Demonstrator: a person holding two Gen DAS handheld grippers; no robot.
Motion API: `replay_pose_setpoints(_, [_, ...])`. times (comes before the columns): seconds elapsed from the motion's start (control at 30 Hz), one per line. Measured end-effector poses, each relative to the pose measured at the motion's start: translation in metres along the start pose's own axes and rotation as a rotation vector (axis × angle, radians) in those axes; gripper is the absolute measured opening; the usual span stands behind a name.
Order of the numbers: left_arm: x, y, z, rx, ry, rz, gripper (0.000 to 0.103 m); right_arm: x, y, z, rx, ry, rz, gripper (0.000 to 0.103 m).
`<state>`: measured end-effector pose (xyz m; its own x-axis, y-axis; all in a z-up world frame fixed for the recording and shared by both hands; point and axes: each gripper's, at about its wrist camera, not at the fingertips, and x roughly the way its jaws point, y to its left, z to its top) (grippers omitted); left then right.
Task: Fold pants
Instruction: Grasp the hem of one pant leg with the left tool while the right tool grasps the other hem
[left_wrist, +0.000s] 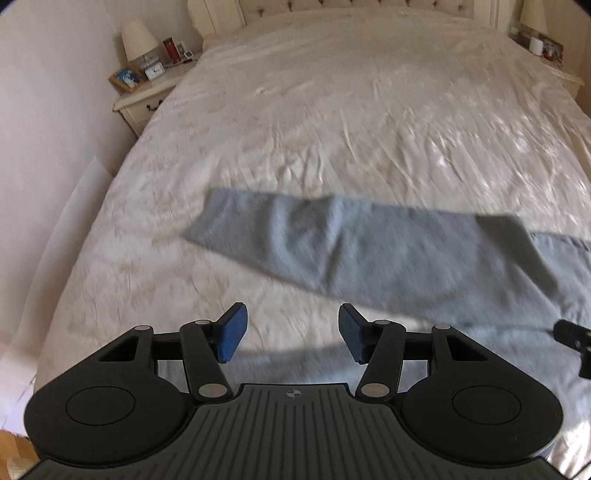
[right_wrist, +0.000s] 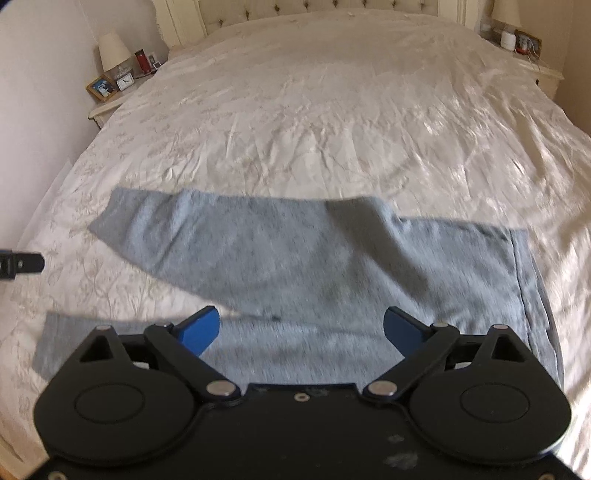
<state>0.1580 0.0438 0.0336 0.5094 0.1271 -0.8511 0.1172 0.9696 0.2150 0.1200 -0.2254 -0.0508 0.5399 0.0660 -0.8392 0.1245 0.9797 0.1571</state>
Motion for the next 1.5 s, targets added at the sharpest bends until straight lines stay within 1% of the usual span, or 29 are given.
replay_pose_setpoints(0.17, [0.042,0.016,0.024,-0.006,0.018,0.003,0.054,0.023,0.023,0.028,-0.032,-0.030,0.040,0.097])
replay_pose_setpoints(0.27, [0.074,0.025,0.035,-0.025,0.043,0.002,0.054,0.042,0.037,0.043,-0.057,-0.033,0.064,0.092])
replay_pose_setpoints(0.33, [0.094,0.030,0.041,-0.033,0.058,0.009,0.054,0.058,0.046,0.054,-0.090,-0.031,0.078,0.088])
replay_pose_setpoints(0.5, [0.153,0.041,0.054,-0.065,0.114,0.013,0.054,0.101,0.068,0.078,-0.199,-0.038,0.101,0.088])
replay_pose_setpoints(0.67, [0.214,0.044,0.054,-0.075,0.180,0.016,0.053,0.158,0.080,0.102,-0.295,-0.027,0.140,0.088])
replay_pose_setpoints(0.8, [0.262,0.047,0.041,-0.064,0.279,0.019,0.049,0.209,0.089,0.121,-0.366,-0.005,0.187,0.087])
replay_pose_setpoints(0.87, [0.275,0.051,0.033,-0.078,0.301,-0.002,0.050,0.234,0.091,0.130,-0.403,-0.001,0.201,0.087])
replay_pose_setpoints(0.93, [0.279,0.053,0.028,-0.093,0.293,-0.017,0.051,0.261,0.090,0.140,-0.428,0.014,0.215,0.087])
replay_pose_setpoints(1.03, [0.279,0.053,0.025,-0.083,0.287,-0.016,0.051,0.294,0.087,0.151,-0.442,0.054,0.232,0.086])
replay_pose_setpoints(1.1, [0.278,0.053,0.023,-0.074,0.281,-0.013,0.051,0.313,0.084,0.155,-0.447,0.095,0.252,0.084])
replay_pose_setpoints(1.17, [0.278,0.052,0.022,-0.062,0.278,-0.010,0.051,0.327,0.082,0.156,-0.445,0.147,0.278,0.072])
replay_pose_setpoints(1.23, [0.276,0.050,0.023,-0.050,0.277,-0.009,0.050,0.336,0.082,0.154,-0.454,0.196,0.299,0.037])
replay_pose_setpoints(1.27, [0.275,0.050,0.023,-0.046,0.276,-0.011,0.049,0.337,0.082,0.153,-0.458,0.210,0.310,0.025])
replay_pose_setpoints(1.3, [0.275,0.049,0.026,-0.043,0.274,-0.014,0.049,0.333,0.082,0.150,-0.455,0.217,0.327,0.006])
replay_pose_setpoints(1.33, [0.272,0.051,0.028,-0.043,0.269,-0.018,0.049,0.325,0.083,0.149,-0.451,0.222,0.342,0.007])
replay_pose_setpoints(1.37, [0.268,0.052,0.033,-0.050,0.261,-0.029,0.049,0.315,0.084,0.145,-0.462,0.210,0.347,0.007])
replay_pose_setpoints(1.5, [0.247,0.060,0.060,-0.103,0.205,-0.088,0.049,0.269,0.102,0.122,-0.616,0.127,0.334,0.007])
